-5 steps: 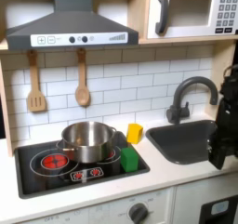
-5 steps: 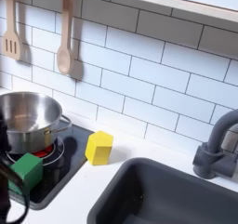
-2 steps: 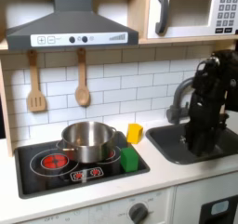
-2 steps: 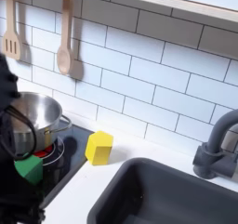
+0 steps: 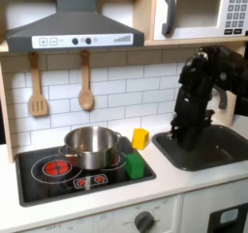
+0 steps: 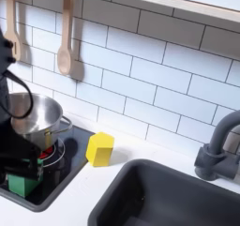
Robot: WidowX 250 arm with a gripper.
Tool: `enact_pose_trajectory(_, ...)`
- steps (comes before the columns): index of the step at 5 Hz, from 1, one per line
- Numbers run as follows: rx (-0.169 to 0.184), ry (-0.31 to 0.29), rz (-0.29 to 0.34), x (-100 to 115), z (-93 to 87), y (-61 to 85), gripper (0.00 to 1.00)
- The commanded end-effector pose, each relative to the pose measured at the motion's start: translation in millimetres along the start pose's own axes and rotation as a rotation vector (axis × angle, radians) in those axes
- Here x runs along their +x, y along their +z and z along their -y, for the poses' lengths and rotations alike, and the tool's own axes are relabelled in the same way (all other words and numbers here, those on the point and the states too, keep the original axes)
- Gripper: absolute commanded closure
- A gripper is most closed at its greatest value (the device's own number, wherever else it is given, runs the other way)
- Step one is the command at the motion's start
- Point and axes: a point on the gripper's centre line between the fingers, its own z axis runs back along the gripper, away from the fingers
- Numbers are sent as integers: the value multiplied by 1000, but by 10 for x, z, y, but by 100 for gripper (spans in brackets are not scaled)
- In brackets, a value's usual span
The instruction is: Push button
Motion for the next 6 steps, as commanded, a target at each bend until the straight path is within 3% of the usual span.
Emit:
enact_pose_trajectory(1, 13, 19, 94, 362, -131, 105, 100)
enact_pose_trajectory(2, 26, 24, 152, 582, -244, 156, 100)
enact_pose_trajectory(3, 16, 31, 190, 766, -292, 185, 100)
enact_pose_trajectory(6, -48, 46, 308, 1179, -495, 312, 100)
